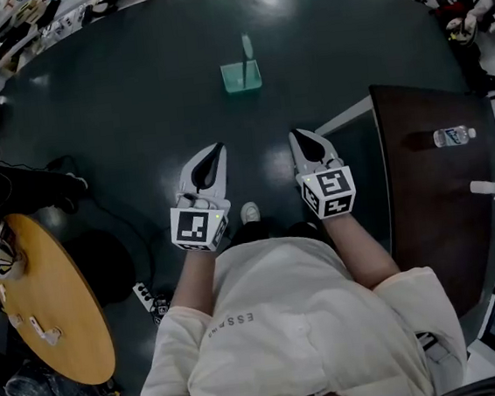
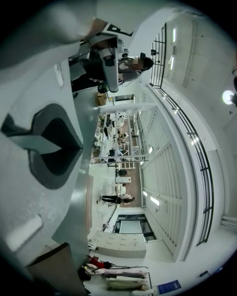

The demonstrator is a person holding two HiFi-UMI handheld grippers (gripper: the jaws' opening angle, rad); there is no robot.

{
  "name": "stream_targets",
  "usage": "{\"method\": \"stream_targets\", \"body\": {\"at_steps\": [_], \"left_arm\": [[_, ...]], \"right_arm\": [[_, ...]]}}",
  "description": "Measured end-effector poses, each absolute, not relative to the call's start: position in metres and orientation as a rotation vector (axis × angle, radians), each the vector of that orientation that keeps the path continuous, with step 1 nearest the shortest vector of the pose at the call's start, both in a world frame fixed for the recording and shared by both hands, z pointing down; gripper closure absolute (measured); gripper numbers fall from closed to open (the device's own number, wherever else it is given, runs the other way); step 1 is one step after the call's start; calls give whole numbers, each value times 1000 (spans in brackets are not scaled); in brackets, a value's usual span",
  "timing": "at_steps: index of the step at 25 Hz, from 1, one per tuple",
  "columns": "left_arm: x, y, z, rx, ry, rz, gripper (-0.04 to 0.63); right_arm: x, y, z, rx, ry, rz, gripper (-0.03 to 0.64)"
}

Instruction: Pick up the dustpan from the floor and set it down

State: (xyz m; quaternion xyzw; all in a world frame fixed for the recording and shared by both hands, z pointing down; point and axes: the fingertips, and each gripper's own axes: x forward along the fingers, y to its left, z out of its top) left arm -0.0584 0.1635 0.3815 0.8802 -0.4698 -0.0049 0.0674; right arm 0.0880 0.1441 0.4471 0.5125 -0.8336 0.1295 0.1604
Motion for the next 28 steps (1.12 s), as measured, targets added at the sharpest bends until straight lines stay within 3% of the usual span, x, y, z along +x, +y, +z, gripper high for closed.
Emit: {"method": "stream_targets", "body": {"at_steps": [28], "left_arm": [[-27,186,370,2622,-1484,-27,581]], "right_arm": [[122,166,413,1463,-2450,337,626]]}}
